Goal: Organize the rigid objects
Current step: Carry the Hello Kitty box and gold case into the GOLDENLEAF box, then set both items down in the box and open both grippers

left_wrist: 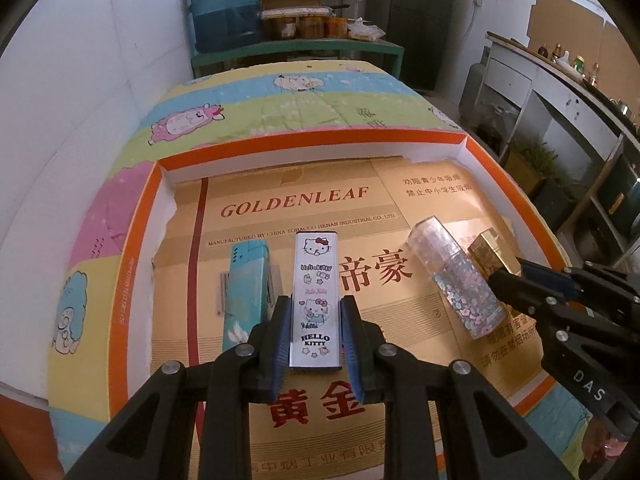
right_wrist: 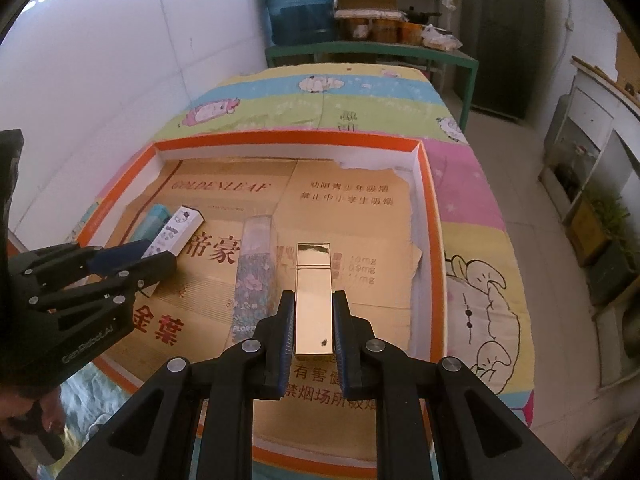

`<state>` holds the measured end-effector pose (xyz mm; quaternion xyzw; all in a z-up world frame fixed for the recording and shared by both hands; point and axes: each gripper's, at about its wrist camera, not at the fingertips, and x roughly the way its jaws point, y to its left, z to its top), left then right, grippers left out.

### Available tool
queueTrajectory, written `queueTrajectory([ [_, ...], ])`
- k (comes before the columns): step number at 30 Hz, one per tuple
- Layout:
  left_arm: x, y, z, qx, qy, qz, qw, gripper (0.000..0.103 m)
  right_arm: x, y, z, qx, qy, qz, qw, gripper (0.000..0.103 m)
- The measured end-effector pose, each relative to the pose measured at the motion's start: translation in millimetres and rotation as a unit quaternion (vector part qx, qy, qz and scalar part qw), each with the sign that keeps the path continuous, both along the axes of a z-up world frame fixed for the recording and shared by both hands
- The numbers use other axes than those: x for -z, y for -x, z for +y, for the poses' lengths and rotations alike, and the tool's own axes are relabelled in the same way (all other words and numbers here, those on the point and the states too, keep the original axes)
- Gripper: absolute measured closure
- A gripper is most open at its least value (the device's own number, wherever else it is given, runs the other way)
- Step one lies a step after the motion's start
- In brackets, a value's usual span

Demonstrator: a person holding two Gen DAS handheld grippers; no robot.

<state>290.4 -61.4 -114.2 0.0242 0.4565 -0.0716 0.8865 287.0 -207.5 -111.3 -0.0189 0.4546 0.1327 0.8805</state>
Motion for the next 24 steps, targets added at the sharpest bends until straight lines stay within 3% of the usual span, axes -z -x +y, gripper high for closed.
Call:
queueTrajectory([
  [13,-1,1,5,0.000,0.014,0.001,0.9999,0.077,8,-1,7,-0.001,0.029,-0.004,1.000,0.082],
  [19,-14,13,6,0.007,0.019,-0.022,0.9995,0.052,-3,7,4,0.009,0.038,-0.027,0.999,0.060],
  [24,-28,26,12,0.005,0.026,-0.037,0.9989,0.052,-14,19,0,0.017,0.034,-0.038,0.999,0.060],
])
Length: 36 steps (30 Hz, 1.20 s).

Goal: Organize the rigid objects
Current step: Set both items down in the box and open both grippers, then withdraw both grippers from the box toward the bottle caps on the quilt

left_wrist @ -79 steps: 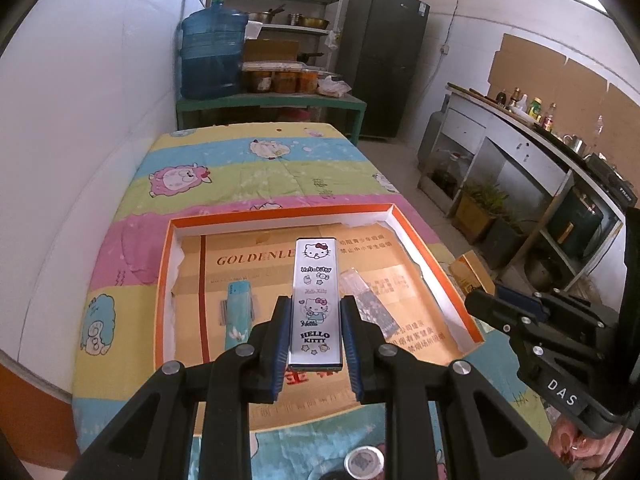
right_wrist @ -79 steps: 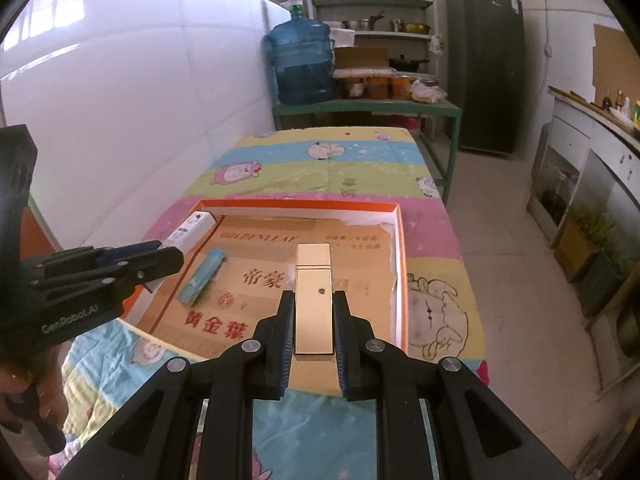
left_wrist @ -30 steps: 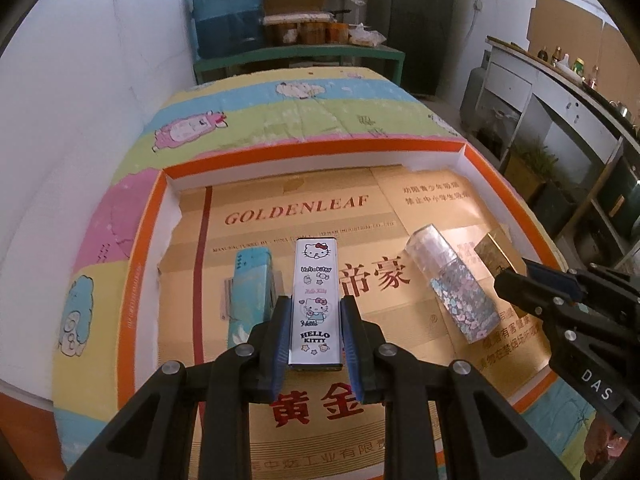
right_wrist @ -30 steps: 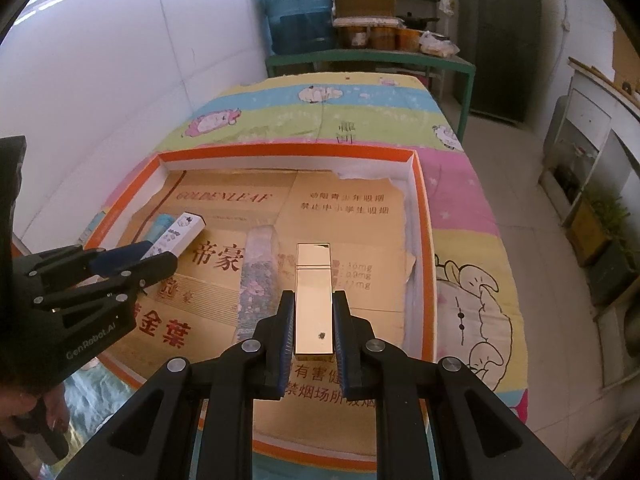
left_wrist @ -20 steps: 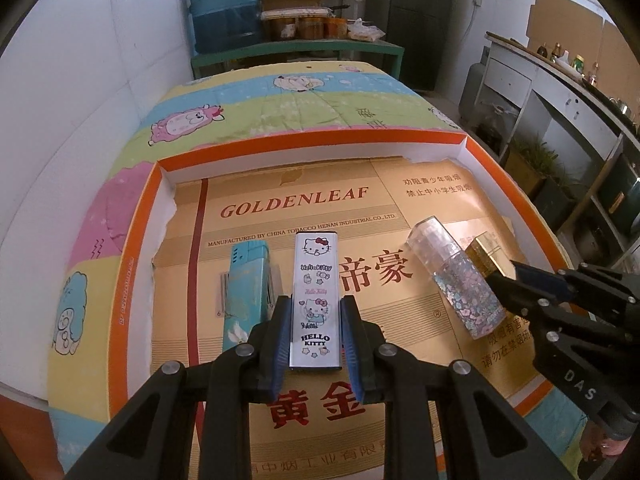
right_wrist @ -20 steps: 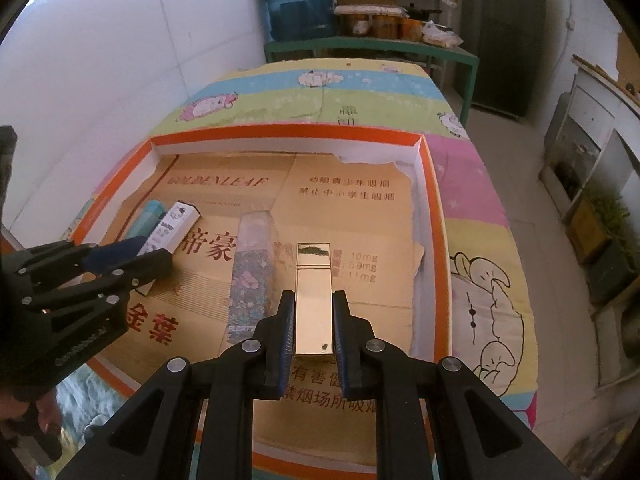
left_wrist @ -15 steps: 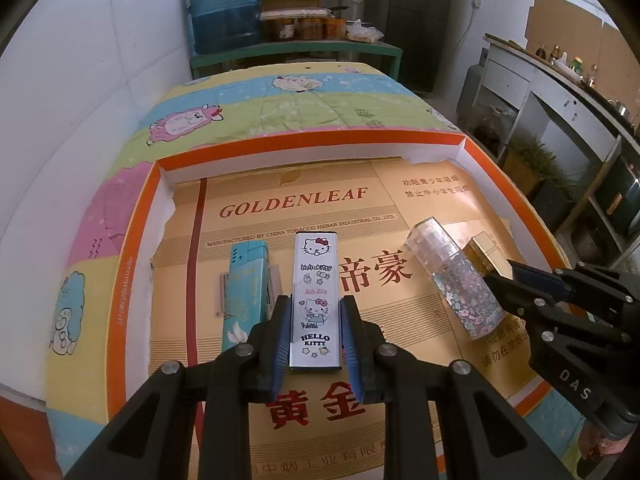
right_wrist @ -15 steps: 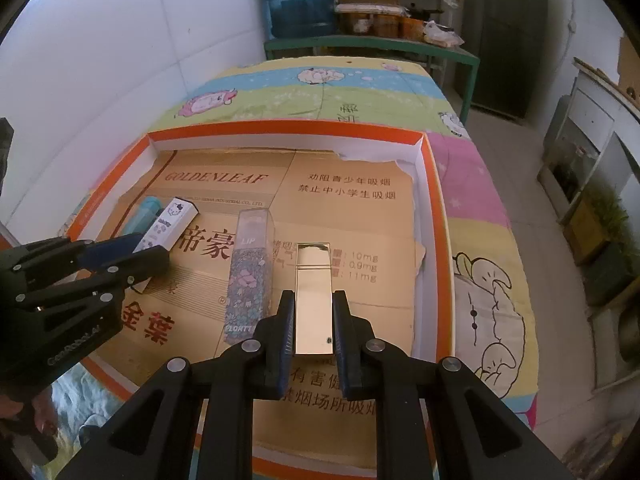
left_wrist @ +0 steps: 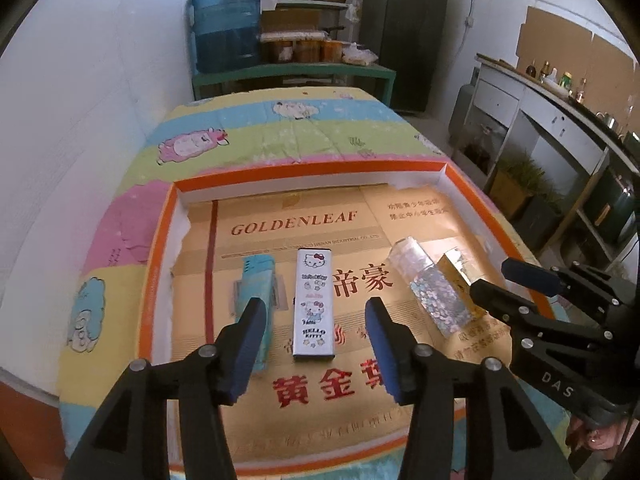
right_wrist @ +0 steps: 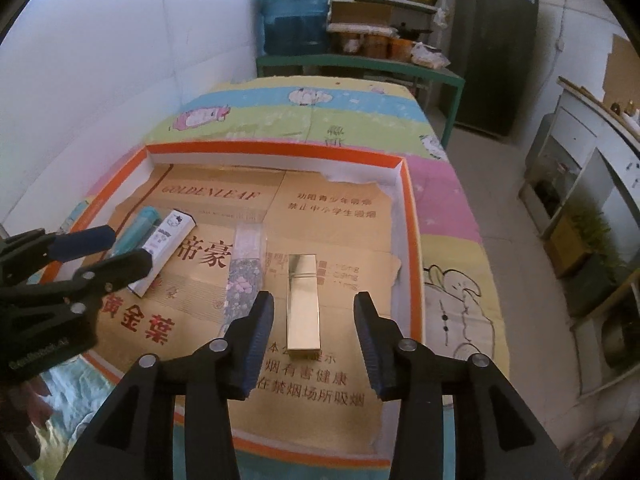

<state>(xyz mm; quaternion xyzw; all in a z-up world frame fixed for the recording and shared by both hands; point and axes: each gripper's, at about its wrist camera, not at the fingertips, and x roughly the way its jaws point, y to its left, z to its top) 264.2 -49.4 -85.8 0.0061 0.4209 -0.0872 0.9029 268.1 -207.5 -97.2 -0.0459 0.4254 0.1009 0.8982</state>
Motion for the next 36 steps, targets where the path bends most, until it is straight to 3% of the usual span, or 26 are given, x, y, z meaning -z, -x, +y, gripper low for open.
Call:
queueTrajectory([
  [18,-24,53,25,-0.015,0.003,-0.021,0.9997,0.052,-21,52,5,0.007,-0.027,-0.001,1.000,0.060],
  [36,-28,114,43,-0.016,0.010,-0.026,0.9995,0.052,-32,127,23,-0.014,-0.035,-0.004,0.999,0.060],
])
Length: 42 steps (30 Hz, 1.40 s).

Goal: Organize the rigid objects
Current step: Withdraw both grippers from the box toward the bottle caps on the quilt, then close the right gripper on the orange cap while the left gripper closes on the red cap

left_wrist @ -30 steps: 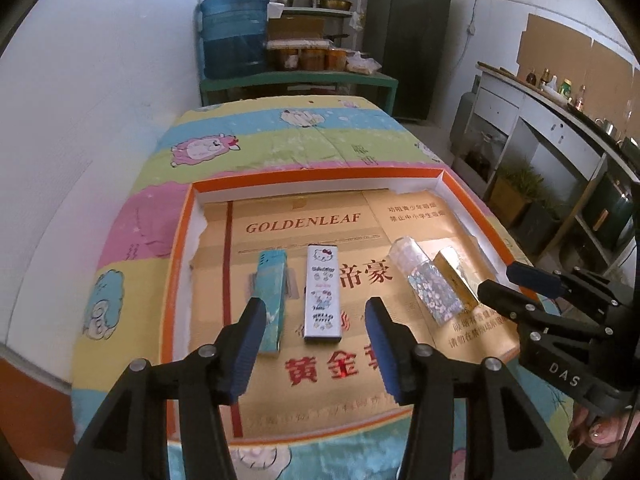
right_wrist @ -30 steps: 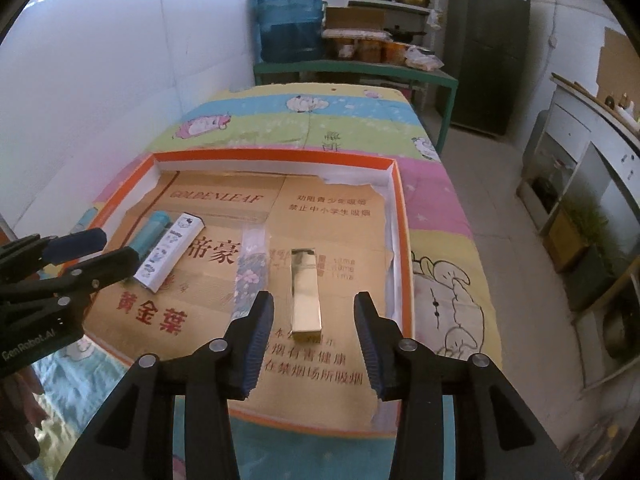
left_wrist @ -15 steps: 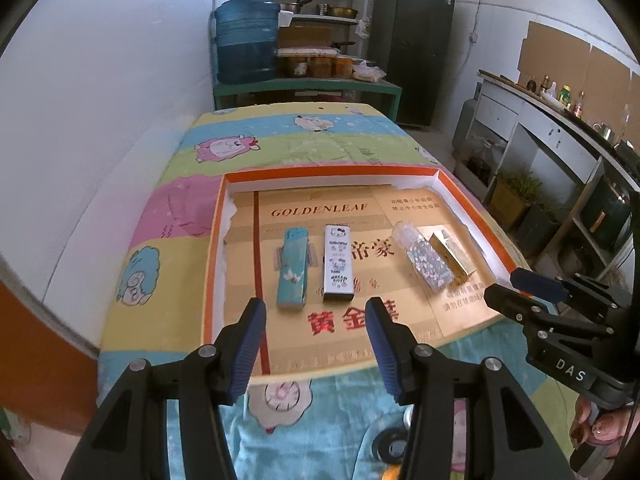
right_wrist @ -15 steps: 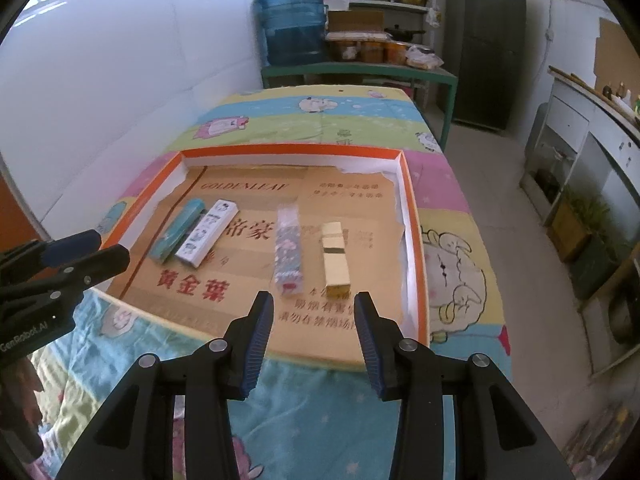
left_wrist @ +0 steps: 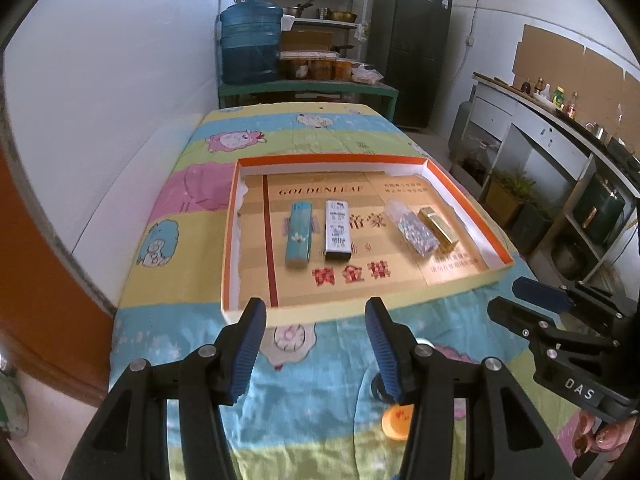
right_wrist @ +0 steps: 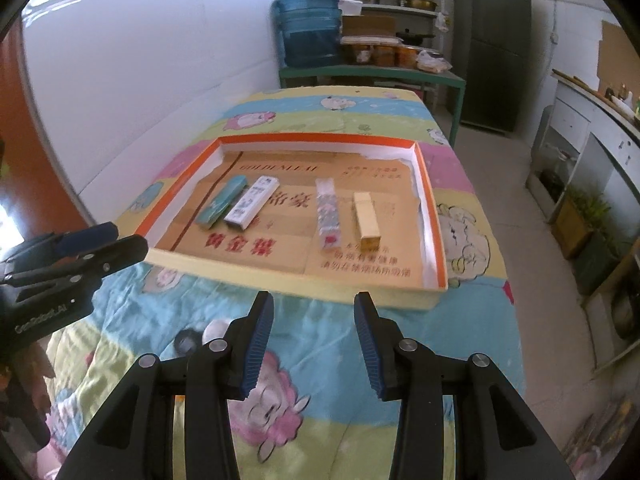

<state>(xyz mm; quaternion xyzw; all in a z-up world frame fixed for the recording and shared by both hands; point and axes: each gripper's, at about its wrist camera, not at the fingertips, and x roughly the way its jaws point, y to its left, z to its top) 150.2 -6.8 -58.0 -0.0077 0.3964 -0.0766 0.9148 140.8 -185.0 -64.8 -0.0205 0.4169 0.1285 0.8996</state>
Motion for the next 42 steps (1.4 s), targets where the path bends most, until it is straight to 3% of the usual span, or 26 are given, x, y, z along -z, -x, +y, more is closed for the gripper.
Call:
queueTrajectory([
  [14,9,56,5,0.015,0.010,0.003,0.9998,0.052,7,72,16,-0.040,-0.004,0.000,0.999,0.060],
  [20,16,83,6,0.026,0.014,0.001,0.9996,0.052,13,111,26,-0.079,-0.004,-0.004,0.997,0.060],
  [27,21,112,7,0.034,0.018,-0.005,0.9992,0.052,25,155,43,-0.143,-0.003,-0.007,0.990,0.052],
  [39,38,140,4,0.047,0.026,0.011,0.9985,0.052,50,166,54,-0.153,0.021,-0.002,0.988,0.052],
  [41,40,143,4,0.050,0.028,0.014,0.9983,0.052,54,168,55,-0.154,0.025,0.001,0.988,0.057],
  [42,41,145,3,0.053,0.029,0.014,0.9981,0.052,55,169,56,-0.153,0.030,0.000,0.988,0.069],
])
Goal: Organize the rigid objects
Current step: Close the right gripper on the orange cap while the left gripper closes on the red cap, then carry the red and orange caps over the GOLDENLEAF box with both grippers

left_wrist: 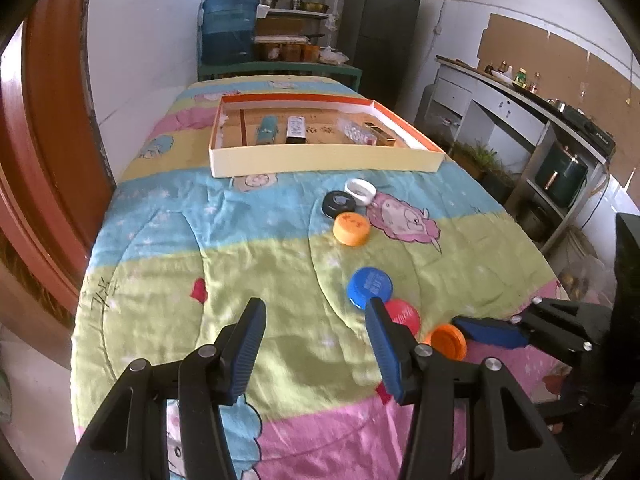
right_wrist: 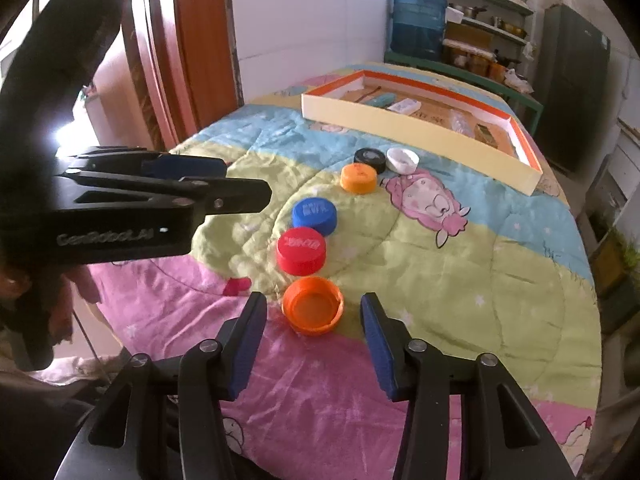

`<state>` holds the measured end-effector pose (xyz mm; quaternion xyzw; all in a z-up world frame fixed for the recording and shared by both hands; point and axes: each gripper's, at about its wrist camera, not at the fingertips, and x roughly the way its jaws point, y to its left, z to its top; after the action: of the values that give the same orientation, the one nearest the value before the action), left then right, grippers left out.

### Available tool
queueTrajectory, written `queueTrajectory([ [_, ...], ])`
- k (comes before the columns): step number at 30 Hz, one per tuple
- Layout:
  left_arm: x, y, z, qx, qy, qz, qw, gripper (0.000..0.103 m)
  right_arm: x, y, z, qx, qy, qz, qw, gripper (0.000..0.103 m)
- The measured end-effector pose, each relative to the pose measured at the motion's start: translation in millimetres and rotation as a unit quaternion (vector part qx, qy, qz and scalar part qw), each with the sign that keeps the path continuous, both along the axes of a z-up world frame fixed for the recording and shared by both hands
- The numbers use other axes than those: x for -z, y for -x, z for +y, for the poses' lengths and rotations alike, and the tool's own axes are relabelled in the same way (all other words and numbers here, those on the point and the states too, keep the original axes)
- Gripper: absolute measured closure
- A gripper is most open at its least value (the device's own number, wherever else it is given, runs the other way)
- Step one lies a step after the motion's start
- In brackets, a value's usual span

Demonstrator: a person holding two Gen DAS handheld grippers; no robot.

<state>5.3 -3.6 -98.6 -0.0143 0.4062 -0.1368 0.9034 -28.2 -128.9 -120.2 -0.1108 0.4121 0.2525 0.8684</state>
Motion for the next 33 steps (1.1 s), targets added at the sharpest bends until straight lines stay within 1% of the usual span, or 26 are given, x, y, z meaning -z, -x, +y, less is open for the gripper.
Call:
queueTrajectory([
  [1,0,2,-1,0.004,0.001,0.000,1.0000,0.051,0,1,1,0.002,0.005,-0.006,1.000,0.073],
  [6,1,9,-17,0.041,0.000,-0.002,0.9992,0.051,-1,2,-7,0.010,0.007,-0.011,1.000,0.073],
  [9,2,11,-33,0.070,0.002,0.001,0.9975,0.051,-1,2,-25,0.040,0.009,-0.014,0.999,0.073],
  [12,6,7,-49,0.084,-0.013,0.002,0.9964,0.051,-3,1,-42,0.069,0.005,-0.015,0.998,0.073],
  [14,10,2,-54,0.084,-0.016,0.008,0.9963,0.052,-5,0,-53,0.086,0.002,-0.018,0.996,0.073],
  [16,17,-5,-55,0.080,-0.014,0.022,0.9965,0.052,-6,0,-60,0.097,-0.002,-0.019,0.995,0.073],
  [18,18,-6,-54,0.078,-0.011,0.020,0.9967,0.053,-7,-1,-64,0.103,-0.004,-0.020,0.995,0.073],
  [19,18,-6,-54,0.078,-0.011,0.021,0.9967,0.056,-6,-1,-65,0.104,-0.005,-0.019,0.994,0.073],
  [22,19,-4,-50,0.072,-0.020,0.013,0.9971,0.073,-5,-3,-65,0.106,-0.010,-0.016,0.994,0.073],
  [24,19,-1,-46,0.073,-0.010,0.013,0.9972,0.073,-5,-5,-63,0.104,-0.014,-0.016,0.994,0.073],
  [28,18,2,-42,0.072,-0.009,0.008,0.9973,0.073,-6,-9,-58,0.098,-0.018,-0.018,0.995,0.073],
  [33,5,2,-36,0.065,0.001,-0.002,0.9979,0.073,-12,-16,-55,0.094,-0.025,-0.027,0.995,0.073],
])
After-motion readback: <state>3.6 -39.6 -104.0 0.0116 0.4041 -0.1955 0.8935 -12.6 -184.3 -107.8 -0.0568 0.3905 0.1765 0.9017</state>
